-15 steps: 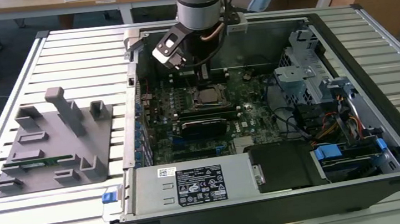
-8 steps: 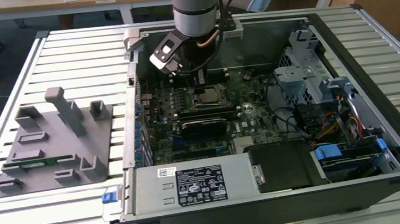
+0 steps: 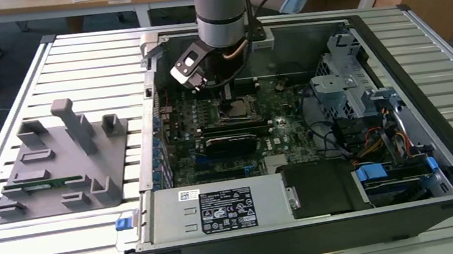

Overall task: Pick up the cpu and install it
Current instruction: 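Close the cpu cover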

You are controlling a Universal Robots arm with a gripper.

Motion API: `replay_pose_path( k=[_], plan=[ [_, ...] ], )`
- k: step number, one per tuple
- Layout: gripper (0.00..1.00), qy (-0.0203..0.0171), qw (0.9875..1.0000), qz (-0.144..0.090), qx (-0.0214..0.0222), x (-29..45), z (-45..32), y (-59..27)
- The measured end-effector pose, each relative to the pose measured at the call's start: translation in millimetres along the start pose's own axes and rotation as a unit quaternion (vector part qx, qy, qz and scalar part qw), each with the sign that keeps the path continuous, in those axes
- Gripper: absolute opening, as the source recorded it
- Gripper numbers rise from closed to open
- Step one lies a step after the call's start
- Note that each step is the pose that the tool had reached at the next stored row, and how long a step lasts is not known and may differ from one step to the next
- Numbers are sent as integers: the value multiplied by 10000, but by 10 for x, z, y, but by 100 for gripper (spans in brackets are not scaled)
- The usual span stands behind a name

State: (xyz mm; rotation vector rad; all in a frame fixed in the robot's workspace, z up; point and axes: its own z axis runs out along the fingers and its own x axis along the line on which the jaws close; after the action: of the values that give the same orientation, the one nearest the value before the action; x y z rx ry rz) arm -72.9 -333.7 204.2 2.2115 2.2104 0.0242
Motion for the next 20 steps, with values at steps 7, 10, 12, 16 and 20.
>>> replay_pose_path(
  k=[7, 10, 12, 16, 20],
  plan=[
    [11, 0, 10000, 0, 0, 0, 41, -1],
    [11, -1, 10000, 1, 1, 0, 49, -1],
    [11, -1, 10000, 0, 1, 0, 51, 4],
    [11, 0, 10000, 0, 0, 0, 54, 28],
    [11, -1, 10000, 1, 1, 2, 59, 41]
  ],
)
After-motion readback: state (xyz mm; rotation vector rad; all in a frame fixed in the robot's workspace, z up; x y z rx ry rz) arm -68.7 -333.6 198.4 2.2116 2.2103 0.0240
